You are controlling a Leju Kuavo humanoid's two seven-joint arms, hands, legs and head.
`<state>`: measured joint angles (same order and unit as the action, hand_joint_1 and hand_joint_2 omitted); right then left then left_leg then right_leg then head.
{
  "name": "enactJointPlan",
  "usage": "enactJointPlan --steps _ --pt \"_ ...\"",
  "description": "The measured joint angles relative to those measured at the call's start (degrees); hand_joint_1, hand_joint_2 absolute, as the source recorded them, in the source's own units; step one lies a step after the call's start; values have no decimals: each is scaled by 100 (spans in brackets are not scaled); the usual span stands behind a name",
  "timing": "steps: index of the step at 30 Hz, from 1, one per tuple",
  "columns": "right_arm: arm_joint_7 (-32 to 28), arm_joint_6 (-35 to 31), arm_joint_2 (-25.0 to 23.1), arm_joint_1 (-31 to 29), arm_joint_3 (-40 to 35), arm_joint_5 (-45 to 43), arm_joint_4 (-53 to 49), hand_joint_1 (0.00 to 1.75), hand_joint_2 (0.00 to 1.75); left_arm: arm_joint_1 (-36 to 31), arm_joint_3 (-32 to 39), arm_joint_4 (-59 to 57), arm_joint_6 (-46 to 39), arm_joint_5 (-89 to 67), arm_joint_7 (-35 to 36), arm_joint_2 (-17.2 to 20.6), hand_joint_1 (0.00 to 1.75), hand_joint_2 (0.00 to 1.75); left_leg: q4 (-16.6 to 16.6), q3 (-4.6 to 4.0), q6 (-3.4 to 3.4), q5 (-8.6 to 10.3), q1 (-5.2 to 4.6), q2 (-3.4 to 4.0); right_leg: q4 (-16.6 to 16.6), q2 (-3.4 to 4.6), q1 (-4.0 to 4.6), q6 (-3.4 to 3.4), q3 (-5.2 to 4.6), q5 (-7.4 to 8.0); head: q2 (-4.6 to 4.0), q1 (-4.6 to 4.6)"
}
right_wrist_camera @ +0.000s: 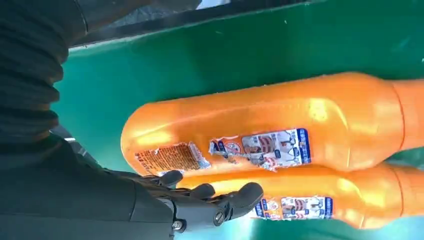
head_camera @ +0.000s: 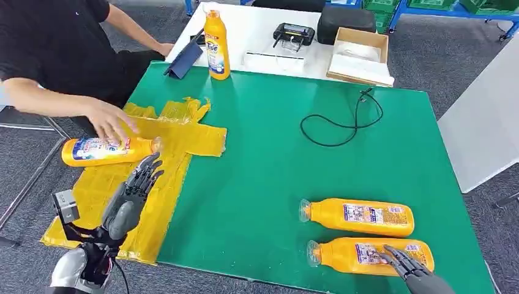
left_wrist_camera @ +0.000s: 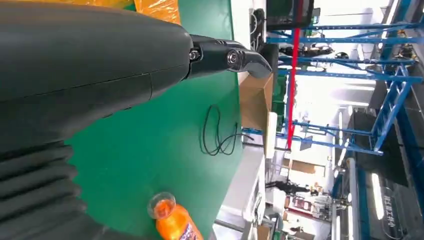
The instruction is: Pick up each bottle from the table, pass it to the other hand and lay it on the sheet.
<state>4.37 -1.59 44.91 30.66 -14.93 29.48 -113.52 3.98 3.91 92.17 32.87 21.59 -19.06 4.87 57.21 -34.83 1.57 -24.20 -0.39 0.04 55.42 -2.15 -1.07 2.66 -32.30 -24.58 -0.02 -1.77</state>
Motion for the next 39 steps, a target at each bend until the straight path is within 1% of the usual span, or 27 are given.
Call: enactJointPlan --steps 5,11,17,21,24,29,33,39 --pt "166 -92 96 -5 -64 142 -4 0 175 0 -11 0 9 -2 -4 24 0 175 0 0 0 0 1 1 0 0 1 0 0 0 0 2" --pt "441 -271 86 -16 -210 738 15 0 175 116 -81 33 22 -100 -74 24 0 175 0 -1 0 -1 1 3 0 1 0 0 -3 0 0 -2" --pt "518 -236 -92 -253 -341 1111 107 0 175 208 -146 83 17 -177 -116 20 0 175 0 1 0 0 1 4 0 1 1 0 -1 0 0 -2" --pt "577 -234 -304 -323 -394 1441 155 0 175 329 -149 98 18 -241 -181 -20 0 175 -1 1 -1 0 1 4 0 1 1 0 0 0 0 -2" --pt "575 -247 -476 -379 -398 1508 197 0 175 391 -151 116 24 -278 -216 -48 0 175 -1 1 -1 -1 1 4 0 1 1 0 -2 0 0 -2" --pt "361 -83 -594 -389 -164 1456 210 0 175 387 -151 138 26 -254 -162 -61 0 175 -1 1 0 -1 0 3 0 0 0 0 -1 -1 0 -2" --pt "332 -35 -640 -378 4 1454 210 0 175 388 -151 144 26 -245 -151 -61 0 175 0 3 0 0 0 3 0 0 0 0 0 -1 0 0" --pt "225 96 -669 -207 295 1456 203 0 175 402 -149 166 37 -184 -146 -61 0 175 0 1 0 -1 0 3 0 0 0 0 0 -1 0 -2"
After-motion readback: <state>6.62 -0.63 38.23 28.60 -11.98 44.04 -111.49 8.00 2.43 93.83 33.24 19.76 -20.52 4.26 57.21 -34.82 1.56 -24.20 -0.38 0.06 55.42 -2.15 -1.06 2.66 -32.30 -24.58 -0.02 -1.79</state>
